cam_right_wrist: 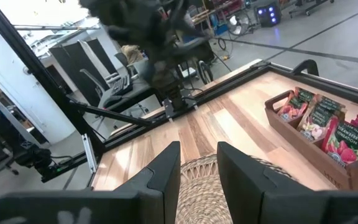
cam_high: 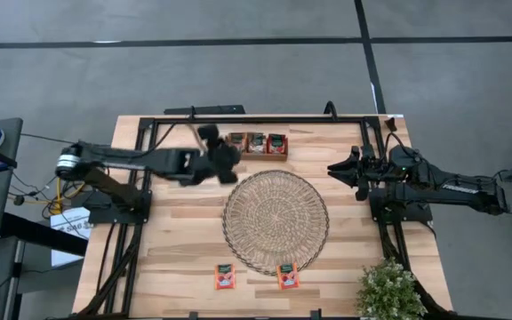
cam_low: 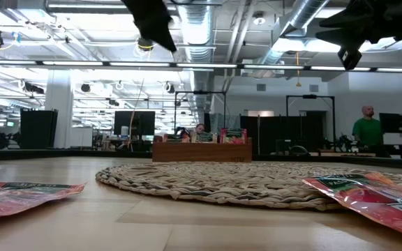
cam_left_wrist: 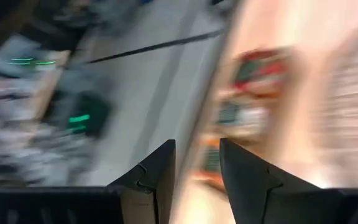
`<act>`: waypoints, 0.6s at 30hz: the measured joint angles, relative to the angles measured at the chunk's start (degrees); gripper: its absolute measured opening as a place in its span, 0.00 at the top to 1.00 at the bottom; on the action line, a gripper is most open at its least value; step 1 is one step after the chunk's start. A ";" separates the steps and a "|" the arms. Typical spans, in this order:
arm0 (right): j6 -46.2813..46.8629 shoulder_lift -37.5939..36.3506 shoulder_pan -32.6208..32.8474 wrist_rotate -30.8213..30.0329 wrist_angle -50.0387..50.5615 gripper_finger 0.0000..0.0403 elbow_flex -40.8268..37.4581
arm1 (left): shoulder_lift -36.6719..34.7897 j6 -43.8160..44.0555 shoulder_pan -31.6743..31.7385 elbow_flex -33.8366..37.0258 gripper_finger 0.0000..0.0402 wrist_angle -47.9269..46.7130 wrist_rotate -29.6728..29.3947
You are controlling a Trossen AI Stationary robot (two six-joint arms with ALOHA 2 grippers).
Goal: Pick & Place Tea
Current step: Put the orange tea bag into the left section of the brown wooden organizer
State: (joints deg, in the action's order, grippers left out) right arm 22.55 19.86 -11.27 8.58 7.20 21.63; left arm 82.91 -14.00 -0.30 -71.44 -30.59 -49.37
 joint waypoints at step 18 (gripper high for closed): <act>0.00 0.00 0.00 0.44 0.30 0.76 0.00 | 3.26 63.27 -16.90 -4.42 0.71 -20.02 56.76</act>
State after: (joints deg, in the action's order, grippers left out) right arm 22.55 19.86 -11.27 9.02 7.50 21.63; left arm 86.17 49.27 -17.19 -75.85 -50.60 7.39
